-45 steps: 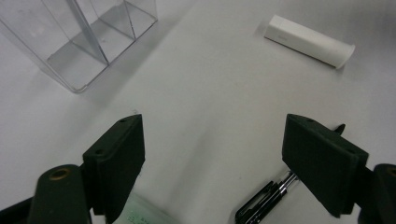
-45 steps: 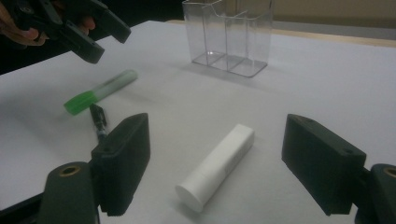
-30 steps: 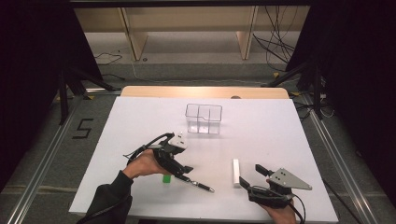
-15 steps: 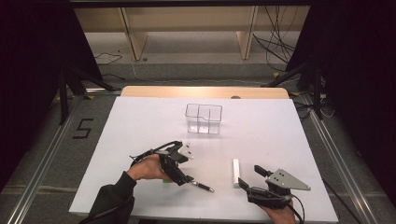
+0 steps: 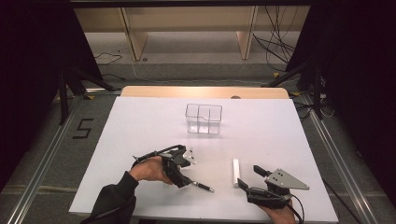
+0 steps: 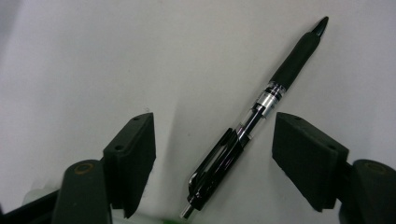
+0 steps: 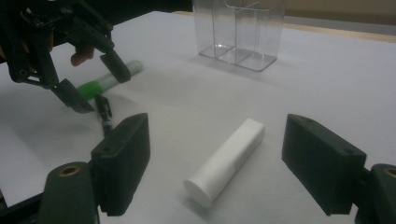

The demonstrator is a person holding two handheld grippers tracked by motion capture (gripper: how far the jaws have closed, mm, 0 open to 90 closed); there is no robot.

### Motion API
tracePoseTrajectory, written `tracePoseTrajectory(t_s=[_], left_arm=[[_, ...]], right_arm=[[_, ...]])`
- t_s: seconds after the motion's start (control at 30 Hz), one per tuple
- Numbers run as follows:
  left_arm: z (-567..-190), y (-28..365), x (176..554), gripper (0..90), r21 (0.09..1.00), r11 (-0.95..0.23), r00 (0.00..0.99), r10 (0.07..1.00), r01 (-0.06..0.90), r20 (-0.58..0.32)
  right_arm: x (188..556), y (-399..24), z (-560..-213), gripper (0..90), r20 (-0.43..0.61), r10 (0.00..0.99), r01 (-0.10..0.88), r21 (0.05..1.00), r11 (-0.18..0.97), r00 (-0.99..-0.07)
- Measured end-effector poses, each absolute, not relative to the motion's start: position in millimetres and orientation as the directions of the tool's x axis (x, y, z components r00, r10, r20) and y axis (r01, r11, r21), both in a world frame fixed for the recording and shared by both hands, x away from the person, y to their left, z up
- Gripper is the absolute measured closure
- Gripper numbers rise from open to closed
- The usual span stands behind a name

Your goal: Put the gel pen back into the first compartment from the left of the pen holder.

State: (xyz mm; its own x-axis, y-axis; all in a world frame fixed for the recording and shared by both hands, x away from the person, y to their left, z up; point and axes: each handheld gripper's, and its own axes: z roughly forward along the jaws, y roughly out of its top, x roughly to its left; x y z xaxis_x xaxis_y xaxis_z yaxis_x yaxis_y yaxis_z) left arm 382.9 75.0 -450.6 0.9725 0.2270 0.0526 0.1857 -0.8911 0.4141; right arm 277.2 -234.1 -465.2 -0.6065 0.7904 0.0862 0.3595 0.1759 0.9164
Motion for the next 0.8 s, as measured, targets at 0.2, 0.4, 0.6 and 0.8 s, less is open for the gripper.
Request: tracePoseTrajectory(t_s=[0.2,0.4,0.6,0.8], left_arm=[[-454.0,72.6,380.5,38.8,0.388,-0.909,0.982,0.182,0.152,0.04],[-459.3,68.8,378.4,44.5,0.34,-0.932,0.988,0.147,0.124,0.041],[-459.4,67.4,378.8,49.6,0.291,-0.952,0.993,0.112,0.097,0.037],[-460.3,64.8,380.6,53.7,0.261,-0.962,0.995,0.094,0.082,0.031]], right_arm=[[276.9,-230.7,-465.5,24.5,0.079,0.787,0.36,0.914,0.188,-0.612],[277.4,-230.8,-465.8,24.5,0.076,0.787,0.364,0.911,0.196,-0.612],[277.6,-230.6,-466.3,24.5,0.075,0.786,0.367,0.908,0.2,-0.613],[278.3,-229.1,-467.4,24.5,0.076,0.784,0.371,0.906,0.204,-0.616]])
